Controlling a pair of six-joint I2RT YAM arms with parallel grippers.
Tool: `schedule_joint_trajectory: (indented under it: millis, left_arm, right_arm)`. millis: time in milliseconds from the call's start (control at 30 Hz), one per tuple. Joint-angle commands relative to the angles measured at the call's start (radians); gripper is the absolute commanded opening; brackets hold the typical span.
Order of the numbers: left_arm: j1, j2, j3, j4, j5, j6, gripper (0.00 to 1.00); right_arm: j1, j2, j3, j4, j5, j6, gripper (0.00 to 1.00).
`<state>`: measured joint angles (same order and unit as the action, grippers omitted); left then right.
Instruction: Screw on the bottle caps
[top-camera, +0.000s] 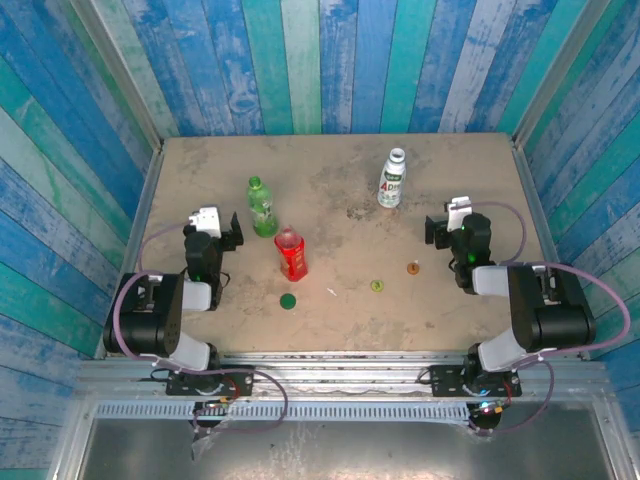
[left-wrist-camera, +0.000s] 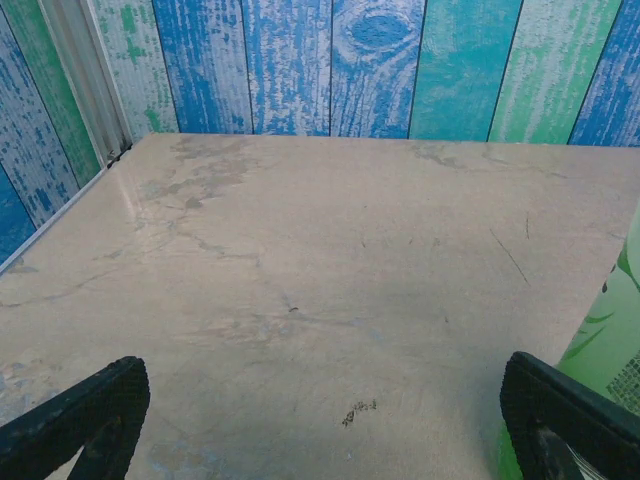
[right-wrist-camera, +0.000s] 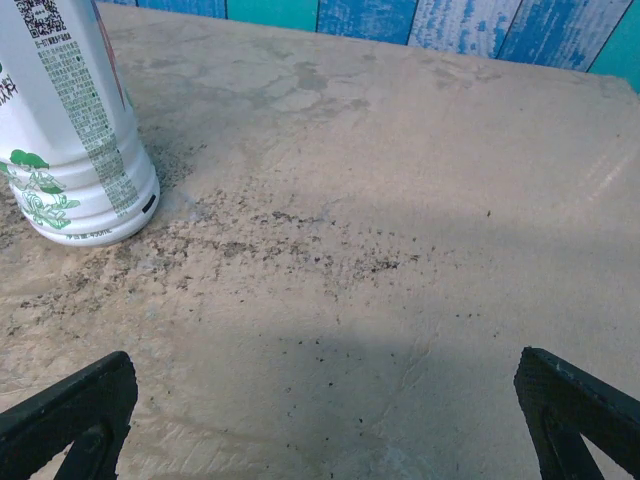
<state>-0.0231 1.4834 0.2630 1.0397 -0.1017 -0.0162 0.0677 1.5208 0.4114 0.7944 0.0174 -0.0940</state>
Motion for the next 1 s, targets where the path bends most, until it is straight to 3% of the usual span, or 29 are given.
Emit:
schedule_joint_trajectory:
  millis: [0,833,967]
  left_arm:
    - [0.006,0.018,0.015,0.021,0.008,-0.005,0.94]
    - [0.006,0.017,0.011,0.029,0.008,-0.003,0.94]
    - [-0.009,-0.058,0.007,-0.027,0.022,0.020,0.94]
  right_arm:
    - [-0.005,-0.004,0.006,0.020,-0.011,0.006,1.00]
    - [-0.006,-0.007,0.002,0.027,-0.014,0.005,1.00]
    - [0.004,-0.069,-0.016,0.011,-0.027,-0.016,1.00]
